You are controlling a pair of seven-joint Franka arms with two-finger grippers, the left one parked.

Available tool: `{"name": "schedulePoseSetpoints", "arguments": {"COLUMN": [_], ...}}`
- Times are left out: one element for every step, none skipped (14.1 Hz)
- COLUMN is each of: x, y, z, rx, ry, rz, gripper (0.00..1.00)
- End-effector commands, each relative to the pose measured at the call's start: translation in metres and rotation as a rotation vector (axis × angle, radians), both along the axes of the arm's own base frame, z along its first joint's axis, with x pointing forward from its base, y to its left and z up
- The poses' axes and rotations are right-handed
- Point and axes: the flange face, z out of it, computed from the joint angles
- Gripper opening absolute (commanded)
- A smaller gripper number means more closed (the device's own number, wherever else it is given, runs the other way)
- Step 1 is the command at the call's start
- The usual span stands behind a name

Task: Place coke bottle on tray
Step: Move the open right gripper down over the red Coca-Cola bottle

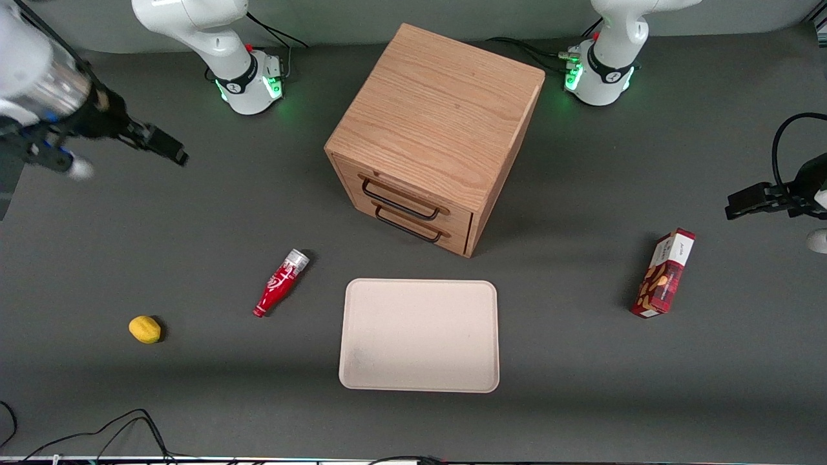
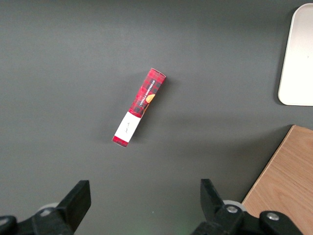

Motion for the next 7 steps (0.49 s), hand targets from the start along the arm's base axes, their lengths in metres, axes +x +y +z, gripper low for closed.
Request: {"name": "schedulePoseSetpoints", "arguments": {"x": [0.038, 0.049, 0.058, 0.066, 0.072, 0.075, 0.077], "y": [0.033, 0.037, 0.044, 0.047, 0.047, 0.048, 0.047], "z": [-0.05, -0.073, -0.098, -0.126, -0.155, -0.185, -0.217], "rx": [0.002, -0.006, -0.011, -0.02, -0.024, -0.025, -0.024], "ry": [0.043, 0.063, 0.08, 0.099, 0.108, 0.113, 0.109], "rz": [-0.149, -0.194, -0.217, -0.248, -0.267, -0.272, -0.282], "gripper": [1.0, 1.0, 1.0, 1.0, 1.0, 1.0, 1.0]}}
